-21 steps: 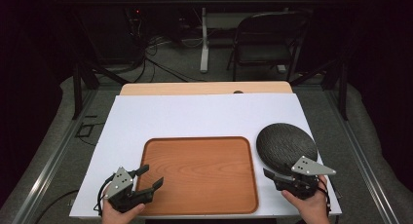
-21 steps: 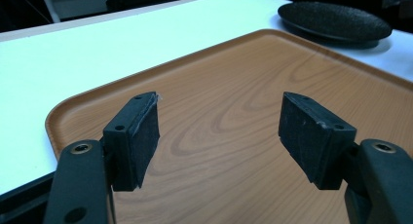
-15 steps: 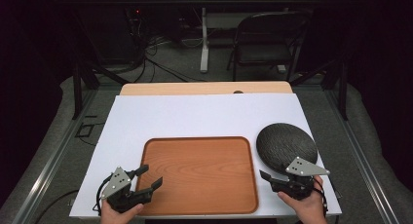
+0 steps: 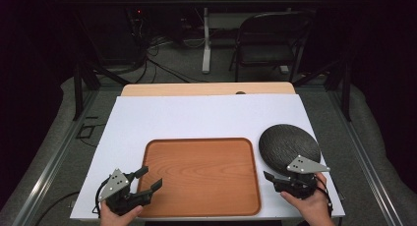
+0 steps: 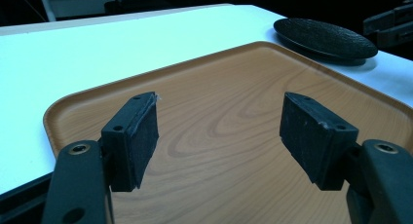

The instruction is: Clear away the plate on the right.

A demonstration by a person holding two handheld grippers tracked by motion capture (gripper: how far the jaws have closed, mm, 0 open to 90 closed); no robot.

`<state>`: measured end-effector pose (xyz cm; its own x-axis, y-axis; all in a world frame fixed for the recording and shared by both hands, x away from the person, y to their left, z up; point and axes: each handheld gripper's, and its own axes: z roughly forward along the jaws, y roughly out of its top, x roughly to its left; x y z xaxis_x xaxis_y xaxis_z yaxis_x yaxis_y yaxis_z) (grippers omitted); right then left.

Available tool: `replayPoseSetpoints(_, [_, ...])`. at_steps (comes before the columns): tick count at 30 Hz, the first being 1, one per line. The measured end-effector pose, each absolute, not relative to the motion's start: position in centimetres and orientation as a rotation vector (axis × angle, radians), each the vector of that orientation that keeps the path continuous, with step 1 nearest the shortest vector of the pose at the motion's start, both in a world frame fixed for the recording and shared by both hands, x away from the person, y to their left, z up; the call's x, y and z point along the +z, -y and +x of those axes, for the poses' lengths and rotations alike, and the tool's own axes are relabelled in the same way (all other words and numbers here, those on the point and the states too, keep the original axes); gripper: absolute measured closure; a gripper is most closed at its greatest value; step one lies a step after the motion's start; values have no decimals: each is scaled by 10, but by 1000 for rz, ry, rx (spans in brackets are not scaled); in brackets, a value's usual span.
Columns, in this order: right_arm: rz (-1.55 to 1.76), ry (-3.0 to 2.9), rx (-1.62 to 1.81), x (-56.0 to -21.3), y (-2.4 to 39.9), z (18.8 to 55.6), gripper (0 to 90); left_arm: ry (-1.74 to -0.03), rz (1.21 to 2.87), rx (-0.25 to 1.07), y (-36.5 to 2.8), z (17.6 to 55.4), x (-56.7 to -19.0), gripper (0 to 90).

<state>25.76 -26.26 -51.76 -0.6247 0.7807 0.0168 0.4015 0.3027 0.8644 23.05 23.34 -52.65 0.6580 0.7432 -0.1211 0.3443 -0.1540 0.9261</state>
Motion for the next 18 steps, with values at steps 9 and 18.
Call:
replayPoseSetpoints(9, [1187,-2082,1281,-517,285,269,446,-890,1749,418,-235,231,-527,304])
replayPoseSetpoints(18, [1285,-2033,1246,-519,305,274,439,-897,1753,419,-235,231,-527,304])
